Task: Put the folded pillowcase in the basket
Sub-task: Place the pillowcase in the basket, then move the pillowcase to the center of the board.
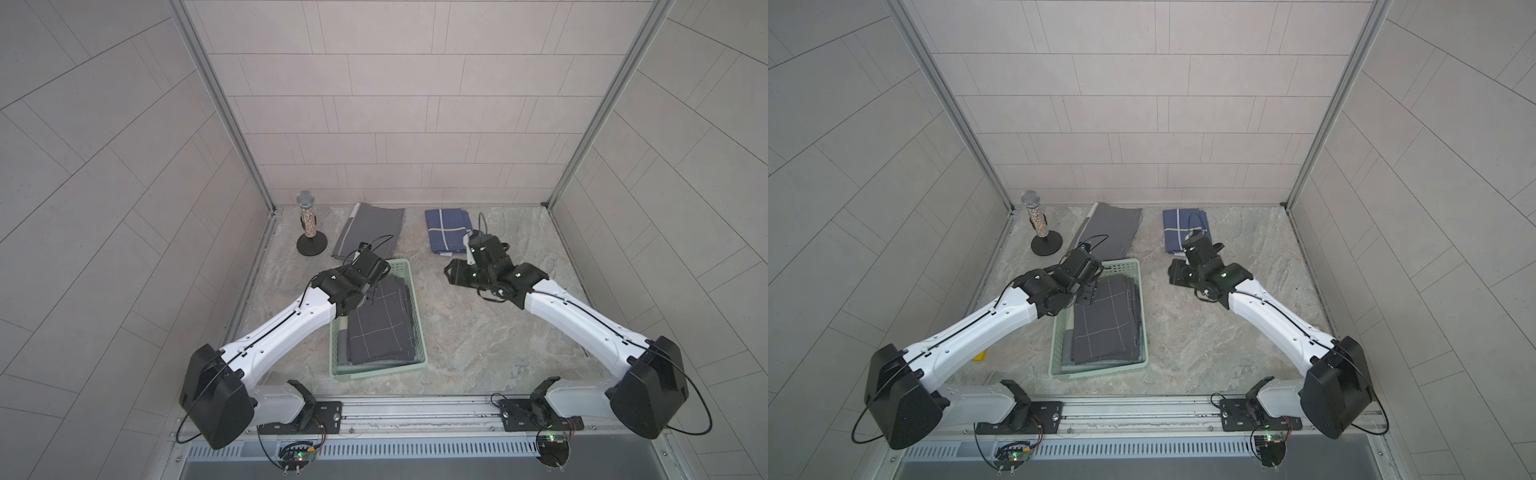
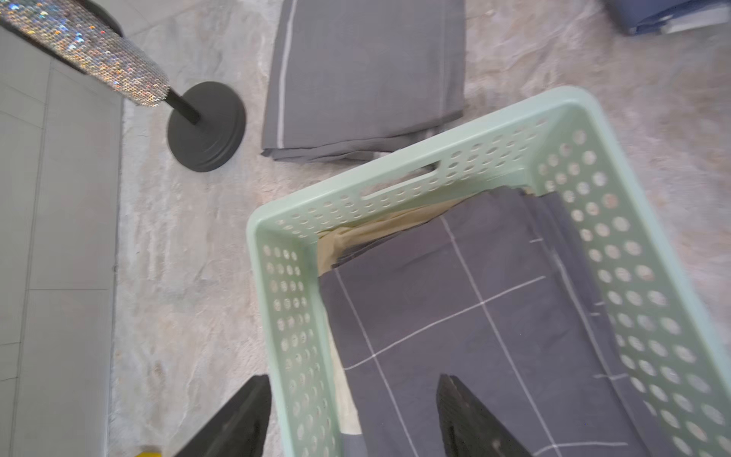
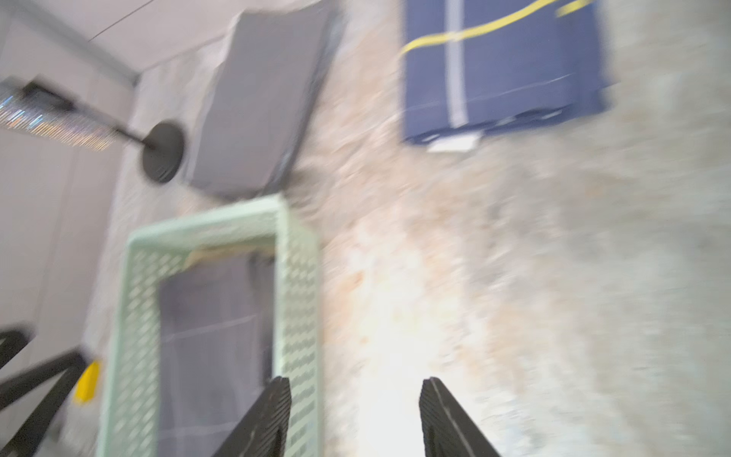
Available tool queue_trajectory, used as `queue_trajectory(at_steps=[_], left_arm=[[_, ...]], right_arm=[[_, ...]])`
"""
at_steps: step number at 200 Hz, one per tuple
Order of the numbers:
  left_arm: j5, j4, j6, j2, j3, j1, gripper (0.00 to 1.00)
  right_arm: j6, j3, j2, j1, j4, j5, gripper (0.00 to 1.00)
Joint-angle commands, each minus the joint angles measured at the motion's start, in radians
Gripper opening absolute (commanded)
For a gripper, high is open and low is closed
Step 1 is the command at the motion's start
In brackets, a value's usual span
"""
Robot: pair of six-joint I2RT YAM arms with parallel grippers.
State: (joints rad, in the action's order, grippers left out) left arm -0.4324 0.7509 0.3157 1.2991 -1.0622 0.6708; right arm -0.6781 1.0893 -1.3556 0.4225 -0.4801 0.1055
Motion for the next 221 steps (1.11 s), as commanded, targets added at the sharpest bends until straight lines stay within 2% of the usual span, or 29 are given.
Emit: queue_trajectory(at_steps=[1,21,37,48,88,123,151,184,202,221], left_arm=[[-0.129,-0.016,-0.069,-0.027,0.029,0.028,0.75],[-0.130,-0.005,-0.060,0.011,0.003,0.027,0.76],[0.028,0.014,-0.019,0.036,-0.030,-0.011,0.76],[0.106,0.004,-0.014,0.046,-0.034,-0.029,0.76],[0.174,-0.036,-0.022,0.027,-0.022,-0.031,0.76],[0.192,-0.046,-0.031,0.005,-0.011,-0.030,0.76],[0.201,-0.056,-0.037,-0.001,-0.007,-0.031,0.76],[0.223,-0.059,-0.015,0.007,-0.019,-0.030,0.75],[0.254,-0.051,0.009,0.015,-0.037,-0.025,0.74],[0.272,-0.053,0.030,0.030,-0.064,0.011,0.74]], right_arm=[[0.128,0.098,-0.131,-0.120,-0.091,-0.004,0.59],[0.134,0.242,-0.317,-0.206,-0.097,0.014,0.59],[0.120,0.376,-0.475,-0.259,-0.113,0.059,0.59],[0.127,0.469,-0.573,-0.277,-0.134,0.046,0.59],[0.155,0.823,-0.888,-0.304,-0.242,0.019,0.61],[0.153,1.029,-1.079,-0.311,-0.359,0.011,0.59],[0.147,0.921,-1.042,-0.308,-0.320,-0.017,0.53],[0.161,0.786,-0.968,-0.304,-0.308,-0.012,0.16],[0.171,0.649,-0.877,-0.300,-0.288,-0.012,0.14],[0.171,0.420,-0.733,-0.301,-0.246,-0.016,0.15]])
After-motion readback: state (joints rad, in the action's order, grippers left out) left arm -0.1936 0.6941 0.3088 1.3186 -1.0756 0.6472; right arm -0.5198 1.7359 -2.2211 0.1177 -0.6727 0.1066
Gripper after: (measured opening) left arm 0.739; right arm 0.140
